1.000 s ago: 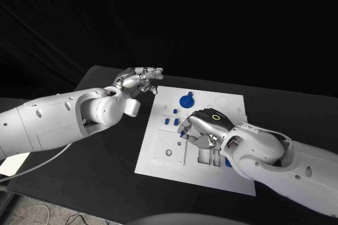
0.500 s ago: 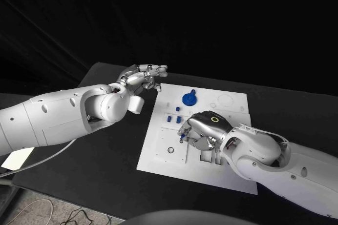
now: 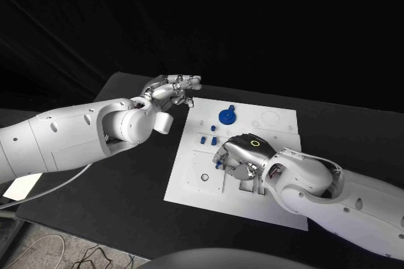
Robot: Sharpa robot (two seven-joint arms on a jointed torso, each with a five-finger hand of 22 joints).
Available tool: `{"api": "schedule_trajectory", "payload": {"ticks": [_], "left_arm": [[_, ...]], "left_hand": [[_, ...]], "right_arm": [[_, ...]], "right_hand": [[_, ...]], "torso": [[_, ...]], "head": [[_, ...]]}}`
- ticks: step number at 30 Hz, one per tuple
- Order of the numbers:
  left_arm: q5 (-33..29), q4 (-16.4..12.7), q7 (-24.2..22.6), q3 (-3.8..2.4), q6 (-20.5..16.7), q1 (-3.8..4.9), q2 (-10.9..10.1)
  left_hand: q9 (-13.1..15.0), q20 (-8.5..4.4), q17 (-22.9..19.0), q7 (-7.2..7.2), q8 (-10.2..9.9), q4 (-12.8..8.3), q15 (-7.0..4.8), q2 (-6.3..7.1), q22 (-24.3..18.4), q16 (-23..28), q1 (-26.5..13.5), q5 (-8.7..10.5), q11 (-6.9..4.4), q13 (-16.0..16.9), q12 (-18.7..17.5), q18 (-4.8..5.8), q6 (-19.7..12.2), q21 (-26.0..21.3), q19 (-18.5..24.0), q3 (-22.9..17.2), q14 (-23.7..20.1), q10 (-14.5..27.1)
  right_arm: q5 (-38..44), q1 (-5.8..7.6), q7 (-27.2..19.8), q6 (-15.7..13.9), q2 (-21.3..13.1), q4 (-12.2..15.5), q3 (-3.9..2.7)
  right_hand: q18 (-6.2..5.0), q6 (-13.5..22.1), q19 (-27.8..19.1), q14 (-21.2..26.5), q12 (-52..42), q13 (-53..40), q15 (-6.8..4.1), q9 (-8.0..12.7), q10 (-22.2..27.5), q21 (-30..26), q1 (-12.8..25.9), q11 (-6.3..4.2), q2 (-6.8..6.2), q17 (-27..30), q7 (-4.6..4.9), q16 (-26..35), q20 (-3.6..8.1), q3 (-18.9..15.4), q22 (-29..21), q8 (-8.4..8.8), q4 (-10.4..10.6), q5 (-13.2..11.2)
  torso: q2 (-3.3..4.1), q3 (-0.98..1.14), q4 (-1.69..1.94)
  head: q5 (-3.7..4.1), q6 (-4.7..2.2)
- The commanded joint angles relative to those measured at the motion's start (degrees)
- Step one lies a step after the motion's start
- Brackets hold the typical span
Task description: Assemble the parts on the task board
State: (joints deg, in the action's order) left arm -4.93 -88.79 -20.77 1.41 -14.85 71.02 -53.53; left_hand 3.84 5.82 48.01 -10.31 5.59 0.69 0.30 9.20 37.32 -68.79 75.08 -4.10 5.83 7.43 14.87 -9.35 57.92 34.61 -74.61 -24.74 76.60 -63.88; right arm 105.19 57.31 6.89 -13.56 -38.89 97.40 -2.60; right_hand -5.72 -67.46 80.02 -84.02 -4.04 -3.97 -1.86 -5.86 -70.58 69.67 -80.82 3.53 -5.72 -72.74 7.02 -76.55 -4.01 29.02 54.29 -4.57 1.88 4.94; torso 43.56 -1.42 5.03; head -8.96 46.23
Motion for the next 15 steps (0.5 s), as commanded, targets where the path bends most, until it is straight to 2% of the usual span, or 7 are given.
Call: {"api": "schedule_trajectory", "payload": {"ticks": [1,15], "left_arm": [[-0.13,-0.13,-0.17,-0.03,1.07,0.03,0.04],[-0.13,-0.27,-0.12,-0.03,1.09,0.04,-0.13]], "left_hand": [[-0.07,0.27,-0.05,-0.10,-0.22,-0.04,0.40,-0.47,-0.05,-0.04,0.23,-0.34,0.00,0.06,0.18,-0.98,-0.36,-0.35,-0.02,0.25,-0.17,0.48],[-0.07,0.27,-0.05,-0.10,-0.22,-0.04,0.40,-0.47,-0.05,-0.04,0.23,-0.34,0.00,0.06,0.18,-0.98,-0.36,-0.35,-0.02,0.25,-0.17,0.48]], "right_arm": [[0.16,-0.16,-0.26,1.00,0.23,-0.30,0.01],[0.32,-0.32,0.05,2.23,0.70,-0.73,0.04]], "right_hand": [[-0.69,-0.38,0.20,-3.23,0.29,-0.10,0.42,-0.09,-0.19,0.11,-0.19,-0.01,0.56,-0.06,0.17,-0.20,-0.05,0.09,-0.09,-0.13,-0.37,-0.15],[-0.71,-0.35,0.15,-3.20,0.32,-0.10,0.45,-0.12,-0.20,0.04,-0.12,0.02,0.57,0.04,0.20,-0.15,-0.06,0.12,-0.22,-0.09,-0.53,-0.28]], "torso": [[-0.01,0.02,0.00],[-0.02,-0.01,-0.01]], "head": [[-0.09,0.17],[-0.10,0.46]]}}
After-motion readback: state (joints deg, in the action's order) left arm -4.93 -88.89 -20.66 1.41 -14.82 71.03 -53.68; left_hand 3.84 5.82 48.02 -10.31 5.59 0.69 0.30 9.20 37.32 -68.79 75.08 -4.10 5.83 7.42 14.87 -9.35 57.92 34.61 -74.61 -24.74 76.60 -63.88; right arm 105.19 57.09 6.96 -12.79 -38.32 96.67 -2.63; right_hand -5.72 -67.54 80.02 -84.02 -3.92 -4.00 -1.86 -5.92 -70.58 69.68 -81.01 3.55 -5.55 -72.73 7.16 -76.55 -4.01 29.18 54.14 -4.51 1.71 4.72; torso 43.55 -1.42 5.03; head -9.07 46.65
